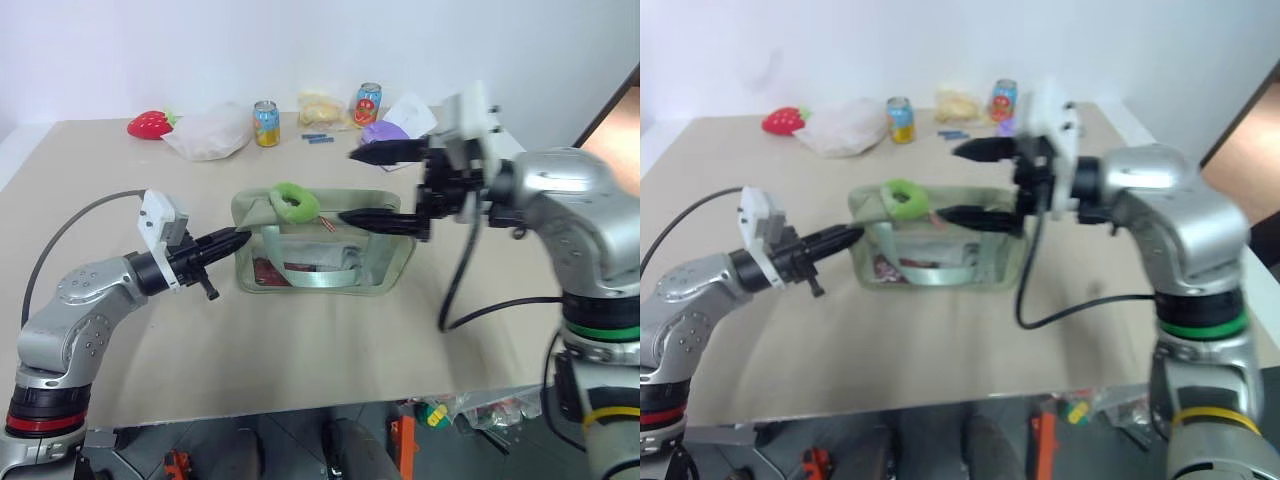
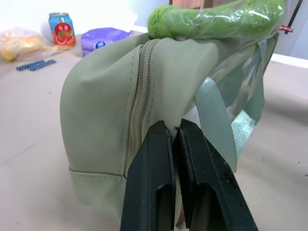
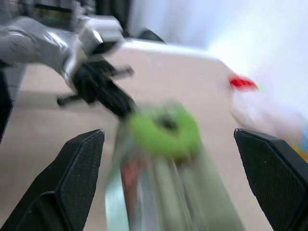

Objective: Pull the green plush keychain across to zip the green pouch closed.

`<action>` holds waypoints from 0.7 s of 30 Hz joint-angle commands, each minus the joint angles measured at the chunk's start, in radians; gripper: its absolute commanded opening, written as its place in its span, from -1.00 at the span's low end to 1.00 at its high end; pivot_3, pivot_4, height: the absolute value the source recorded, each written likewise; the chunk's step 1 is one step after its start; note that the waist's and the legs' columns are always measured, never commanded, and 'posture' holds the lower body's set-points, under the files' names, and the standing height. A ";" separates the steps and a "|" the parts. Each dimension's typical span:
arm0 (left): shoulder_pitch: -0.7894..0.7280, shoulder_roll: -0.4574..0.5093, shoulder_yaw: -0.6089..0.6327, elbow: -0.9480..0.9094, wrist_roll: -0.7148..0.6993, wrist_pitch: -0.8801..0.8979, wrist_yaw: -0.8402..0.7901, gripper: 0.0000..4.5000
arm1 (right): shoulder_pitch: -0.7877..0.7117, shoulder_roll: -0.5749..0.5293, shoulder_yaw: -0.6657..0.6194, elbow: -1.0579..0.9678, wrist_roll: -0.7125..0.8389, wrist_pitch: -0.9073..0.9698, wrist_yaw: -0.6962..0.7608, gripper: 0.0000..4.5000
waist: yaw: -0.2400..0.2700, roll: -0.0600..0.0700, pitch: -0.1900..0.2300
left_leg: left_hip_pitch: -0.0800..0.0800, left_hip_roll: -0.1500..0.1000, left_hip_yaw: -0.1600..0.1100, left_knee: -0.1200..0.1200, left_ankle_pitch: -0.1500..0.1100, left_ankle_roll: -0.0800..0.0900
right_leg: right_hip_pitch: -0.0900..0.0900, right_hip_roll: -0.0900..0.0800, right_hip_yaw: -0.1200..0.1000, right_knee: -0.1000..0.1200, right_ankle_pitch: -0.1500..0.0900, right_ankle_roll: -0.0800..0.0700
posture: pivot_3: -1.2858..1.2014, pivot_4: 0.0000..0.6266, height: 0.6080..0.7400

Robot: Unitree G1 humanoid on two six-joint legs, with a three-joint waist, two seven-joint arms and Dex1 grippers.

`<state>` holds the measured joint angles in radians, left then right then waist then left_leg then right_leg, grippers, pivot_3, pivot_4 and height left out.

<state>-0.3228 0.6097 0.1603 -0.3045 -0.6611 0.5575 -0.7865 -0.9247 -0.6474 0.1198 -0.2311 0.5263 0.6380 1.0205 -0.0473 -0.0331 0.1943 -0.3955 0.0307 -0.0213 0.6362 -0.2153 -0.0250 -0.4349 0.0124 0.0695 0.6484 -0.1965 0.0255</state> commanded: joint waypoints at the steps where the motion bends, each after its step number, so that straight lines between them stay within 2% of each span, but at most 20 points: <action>1: -0.017 -0.009 -0.008 -0.040 -0.002 -0.004 0.016 -1.00 | -0.029 0.056 0.058 0.076 -0.101 -0.111 -0.018 0.98 | 0.005 -0.001 -0.001 | -0.002 0.000 -0.001 0.001 0.000 0.000 | -0.001 0.000 0.000 0.000 0.000 0.000 | 0.03 -0.52 1.00; 4: -0.018 -0.012 -0.010 -0.042 -0.001 -0.005 0.022 -1.00 | -0.036 0.096 0.085 0.144 -0.163 -0.191 -0.020 0.98 | 0.006 -0.001 -0.001 | -0.010 -0.002 0.000 0.003 0.000 0.000 | -0.006 -0.002 0.001 0.000 0.001 0.002 | 0.03 -0.52 1.00; 7: -0.016 -0.012 -0.009 -0.044 0.001 -0.007 0.027 -1.00 | -0.034 0.111 0.082 0.167 -0.183 -0.216 -0.019 0.98 | 0.006 -0.001 -0.001 | -0.010 -0.002 0.000 0.003 0.000 -0.001 | -0.006 -0.002 0.002 -0.001 0.001 0.002 | 0.03 -0.52 1.00; 11: -0.009 -0.012 -0.005 -0.045 0.004 -0.008 0.033 -1.00 | -0.021 0.113 0.071 0.172 -0.186 -0.218 -0.011 0.52 | 0.005 -0.001 -0.001 | -0.010 -0.002 0.000 0.003 0.000 -0.001 | -0.006 -0.002 0.001 -0.001 0.001 0.002 | 0.03 -0.52 1.00; 13: -0.008 -0.012 -0.008 -0.045 0.005 -0.009 0.035 -1.00 | -0.016 0.119 0.058 0.169 -0.174 -0.207 -0.017 0.14 | 0.004 -0.001 -0.001 | -0.009 -0.001 -0.001 0.003 0.000 -0.001 | -0.006 -0.001 0.001 0.000 0.002 0.002 | 0.03 -0.52 1.00; 17: -0.007 -0.012 -0.013 -0.041 0.010 -0.009 0.037 -1.00 | -0.013 0.129 0.031 0.148 -0.138 -0.164 -0.025 -0.47 | 0.003 -0.001 -0.001 | -0.009 -0.001 -0.001 0.003 0.000 -0.001 | -0.006 -0.001 0.001 0.000 0.003 0.001 | 0.03 -0.52 1.00; 20: -0.011 -0.010 -0.016 -0.035 0.016 -0.009 0.035 -1.00 | -0.012 0.129 0.026 0.140 -0.128 -0.145 -0.022 -0.91 | 0.003 -0.001 -0.001 | -0.009 -0.001 0.000 0.004 0.000 -0.001 | -0.006 -0.001 0.001 0.000 0.003 0.002 | 0.03 -0.52 1.00; 21: -0.014 -0.010 -0.017 -0.033 0.018 -0.009 0.035 -1.00 | -0.012 0.128 0.026 0.140 -0.127 -0.142 -0.022 -0.98 | 0.003 -0.001 -0.001 | -0.009 -0.001 -0.001 0.004 0.000 -0.001 | -0.006 -0.001 0.001 0.000 0.003 0.002 | 0.03 -0.52 1.00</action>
<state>-0.3265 0.5999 0.1525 -0.3164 -0.6473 0.5548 -0.7511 -0.9296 -0.5185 0.1835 -0.0564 0.3823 0.4927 0.9983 -0.0446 -0.0344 0.1936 -0.4046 0.0295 -0.0218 0.6398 -0.2150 -0.0255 -0.4407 0.0115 0.0705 0.6487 -0.1937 0.0272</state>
